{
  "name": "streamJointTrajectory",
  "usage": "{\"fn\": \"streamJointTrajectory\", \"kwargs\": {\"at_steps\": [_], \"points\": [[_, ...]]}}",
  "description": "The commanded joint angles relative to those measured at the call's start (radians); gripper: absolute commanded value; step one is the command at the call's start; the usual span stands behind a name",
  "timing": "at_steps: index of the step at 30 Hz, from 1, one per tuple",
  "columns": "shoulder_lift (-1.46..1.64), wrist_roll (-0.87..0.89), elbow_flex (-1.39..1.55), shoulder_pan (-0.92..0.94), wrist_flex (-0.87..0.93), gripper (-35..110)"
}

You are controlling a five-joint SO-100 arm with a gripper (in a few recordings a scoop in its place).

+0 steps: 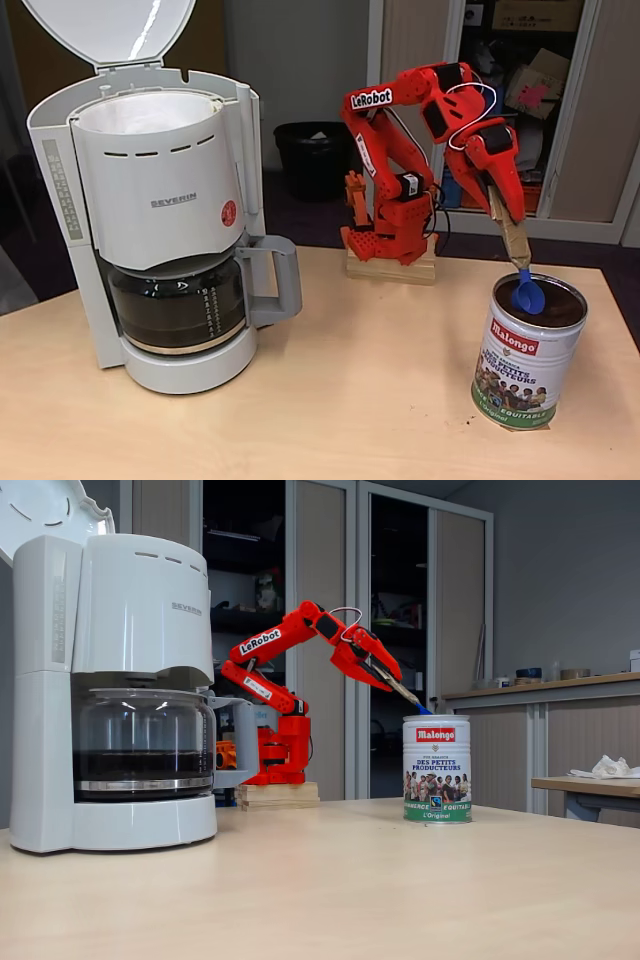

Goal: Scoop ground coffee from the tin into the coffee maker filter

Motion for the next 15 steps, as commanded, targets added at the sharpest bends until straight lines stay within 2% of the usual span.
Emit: {"fn": "streamJointTrajectory", "kwargs": {"at_steps": [1,15], "points": [[-0.054,0.021,-0.103,-0.015,0.025,0],[-0.307,0.100,-0.233,-0.054,-0.054,0]]}}
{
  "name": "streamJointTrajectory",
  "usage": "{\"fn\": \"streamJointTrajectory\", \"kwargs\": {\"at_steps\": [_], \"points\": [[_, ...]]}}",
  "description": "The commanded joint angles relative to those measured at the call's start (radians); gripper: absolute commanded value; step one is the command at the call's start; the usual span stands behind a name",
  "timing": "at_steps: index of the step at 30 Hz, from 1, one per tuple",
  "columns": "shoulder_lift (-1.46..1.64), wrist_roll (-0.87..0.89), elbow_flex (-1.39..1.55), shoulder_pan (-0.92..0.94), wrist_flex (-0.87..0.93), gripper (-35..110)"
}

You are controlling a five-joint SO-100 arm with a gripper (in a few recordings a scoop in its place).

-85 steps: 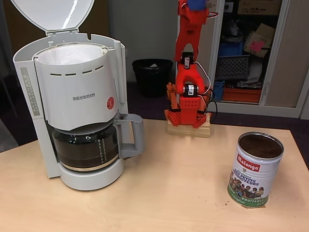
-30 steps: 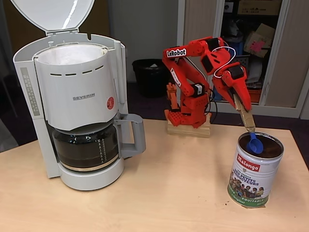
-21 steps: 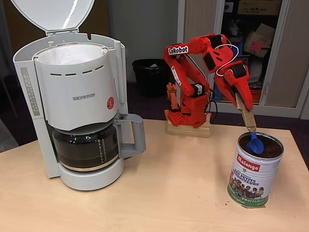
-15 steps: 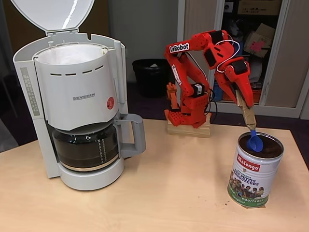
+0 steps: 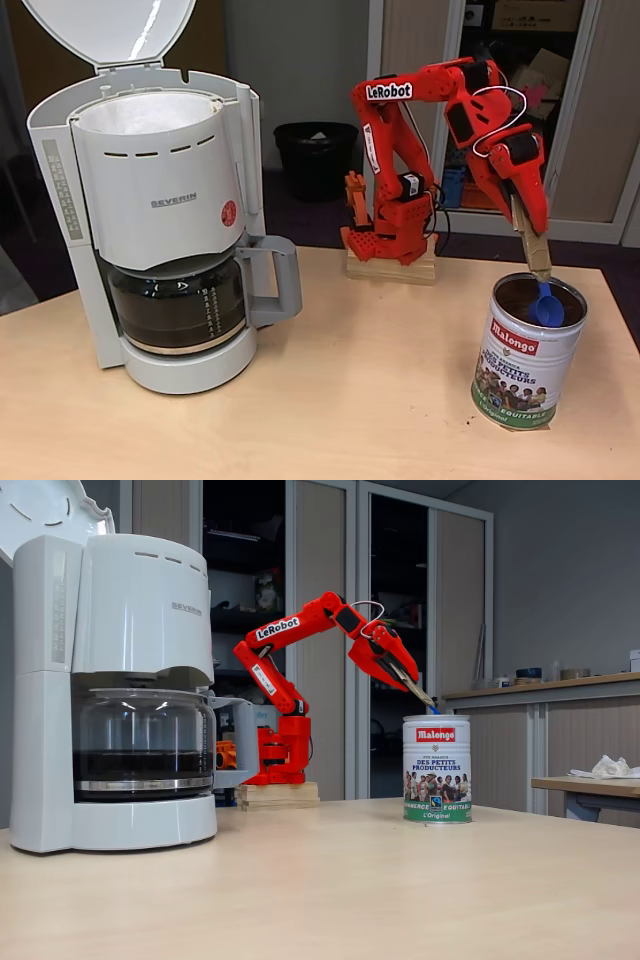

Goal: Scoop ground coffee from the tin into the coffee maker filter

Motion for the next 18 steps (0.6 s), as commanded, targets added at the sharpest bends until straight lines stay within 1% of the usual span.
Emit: {"fn": "streamJointTrajectory", "kwargs": {"at_steps": [1,10,18], "points": [[-0.031,0.028,-0.035,-0.023,-0.043,0],[-0.048,0.041,0.069,-0.014,-0.187,0],[-0.008,0.051,0.143,-0.002,-0.239,0]]}}
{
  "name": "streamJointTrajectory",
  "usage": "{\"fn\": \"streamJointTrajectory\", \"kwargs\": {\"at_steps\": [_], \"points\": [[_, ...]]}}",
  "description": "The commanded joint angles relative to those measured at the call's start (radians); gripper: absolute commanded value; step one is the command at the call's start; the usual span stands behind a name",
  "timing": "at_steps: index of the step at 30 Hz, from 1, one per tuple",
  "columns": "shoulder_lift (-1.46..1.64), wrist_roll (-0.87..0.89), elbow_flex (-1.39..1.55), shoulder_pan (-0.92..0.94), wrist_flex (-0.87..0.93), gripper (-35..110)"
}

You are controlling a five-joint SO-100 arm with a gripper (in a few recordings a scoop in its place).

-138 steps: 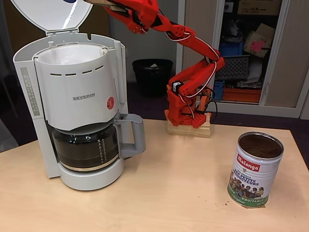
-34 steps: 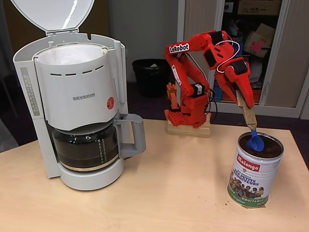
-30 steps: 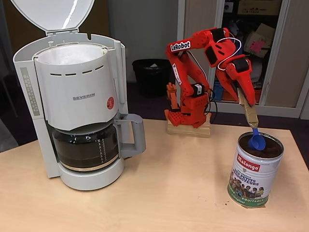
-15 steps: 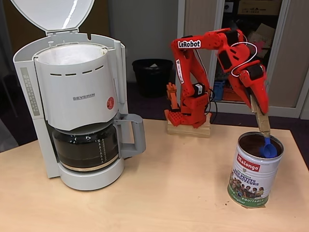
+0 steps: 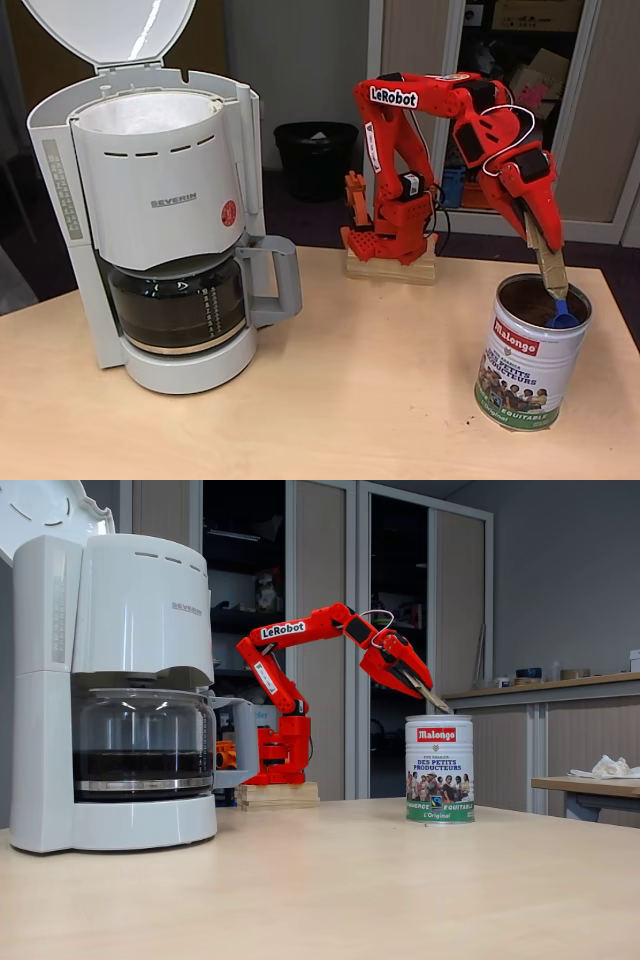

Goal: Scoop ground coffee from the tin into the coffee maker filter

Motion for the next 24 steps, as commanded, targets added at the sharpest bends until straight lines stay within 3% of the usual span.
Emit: {"fn": "streamJointTrajectory", "kwargs": {"at_steps": [1,24], "points": [[0.048,0.025,0.037,0.003,-0.023,0],[0.325,0.063,0.316,0.025,-0.095,0]]}}
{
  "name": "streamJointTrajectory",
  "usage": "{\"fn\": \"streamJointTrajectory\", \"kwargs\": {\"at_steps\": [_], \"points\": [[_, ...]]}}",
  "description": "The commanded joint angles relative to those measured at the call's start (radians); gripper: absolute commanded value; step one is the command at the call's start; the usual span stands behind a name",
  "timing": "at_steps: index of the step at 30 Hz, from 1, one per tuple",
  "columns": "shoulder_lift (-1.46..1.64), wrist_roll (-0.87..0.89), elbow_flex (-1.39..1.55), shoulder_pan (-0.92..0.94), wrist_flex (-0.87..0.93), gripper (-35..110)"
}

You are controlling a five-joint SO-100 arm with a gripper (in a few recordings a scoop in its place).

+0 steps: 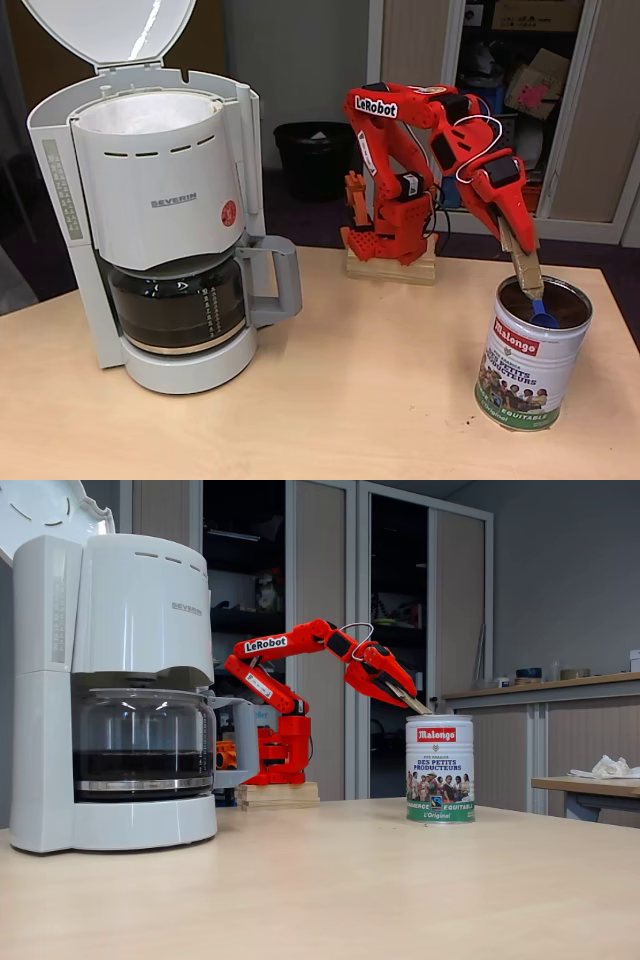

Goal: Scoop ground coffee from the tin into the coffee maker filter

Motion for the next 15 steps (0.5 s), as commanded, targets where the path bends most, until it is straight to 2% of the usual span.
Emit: {"fn": "streamJointTrajectory", "kwargs": {"at_steps": [1,15], "points": [[0.028,0.025,0.012,-0.015,-0.018,0],[-0.156,0.098,-0.084,-0.038,-0.094,0]]}}
